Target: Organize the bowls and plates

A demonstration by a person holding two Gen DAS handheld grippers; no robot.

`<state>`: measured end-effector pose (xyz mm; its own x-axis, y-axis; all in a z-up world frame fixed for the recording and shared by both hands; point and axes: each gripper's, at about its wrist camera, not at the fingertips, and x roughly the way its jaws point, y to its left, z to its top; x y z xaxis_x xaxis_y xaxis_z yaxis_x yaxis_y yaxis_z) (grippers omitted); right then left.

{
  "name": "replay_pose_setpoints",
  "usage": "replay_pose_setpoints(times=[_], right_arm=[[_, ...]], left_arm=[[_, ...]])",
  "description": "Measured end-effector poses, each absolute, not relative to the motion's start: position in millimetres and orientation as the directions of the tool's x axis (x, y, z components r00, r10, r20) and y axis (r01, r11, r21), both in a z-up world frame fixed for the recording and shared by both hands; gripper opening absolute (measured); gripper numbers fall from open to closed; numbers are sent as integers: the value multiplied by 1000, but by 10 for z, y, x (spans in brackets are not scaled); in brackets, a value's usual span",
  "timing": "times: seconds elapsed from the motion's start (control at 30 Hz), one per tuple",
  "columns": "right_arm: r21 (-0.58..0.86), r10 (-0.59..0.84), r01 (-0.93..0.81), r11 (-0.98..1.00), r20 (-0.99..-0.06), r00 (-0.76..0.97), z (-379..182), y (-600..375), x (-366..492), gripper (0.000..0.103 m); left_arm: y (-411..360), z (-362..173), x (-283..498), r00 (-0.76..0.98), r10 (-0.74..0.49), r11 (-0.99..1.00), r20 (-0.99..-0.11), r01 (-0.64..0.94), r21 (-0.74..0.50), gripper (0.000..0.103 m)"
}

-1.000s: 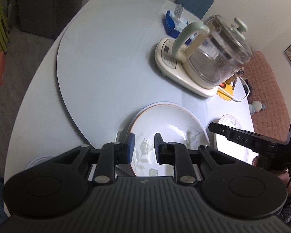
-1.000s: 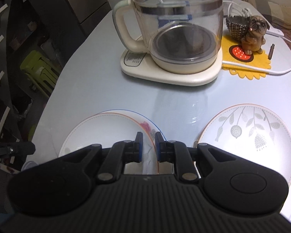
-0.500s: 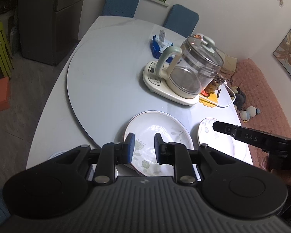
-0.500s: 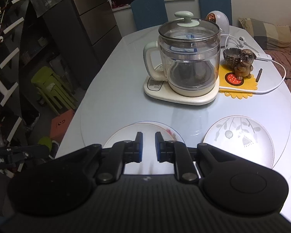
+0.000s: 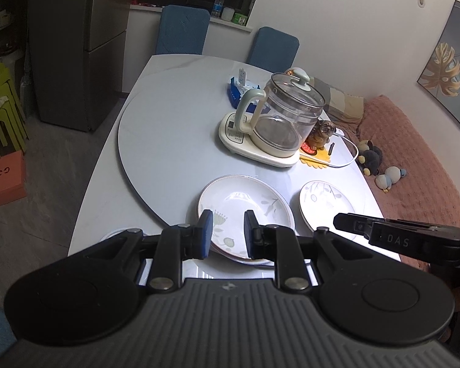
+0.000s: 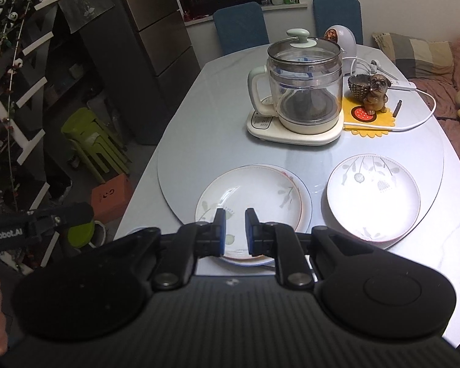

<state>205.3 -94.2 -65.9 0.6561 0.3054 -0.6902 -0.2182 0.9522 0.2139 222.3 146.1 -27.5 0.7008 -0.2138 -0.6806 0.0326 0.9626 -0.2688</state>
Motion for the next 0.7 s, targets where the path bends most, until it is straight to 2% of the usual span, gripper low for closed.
replay_pose_setpoints(times=[0.37,0.7], right_arm=[[184,277,-208,961,-661,697,-562,-942,1502,16],[188,244,-157,970,-685,686,-603,-1101,1153,16]], left_arm=[[1356,-242,1704,711,-223,966,-667,68,-250,24],[1118,-246,1431,691,-244,965,-680,105,-239,24]])
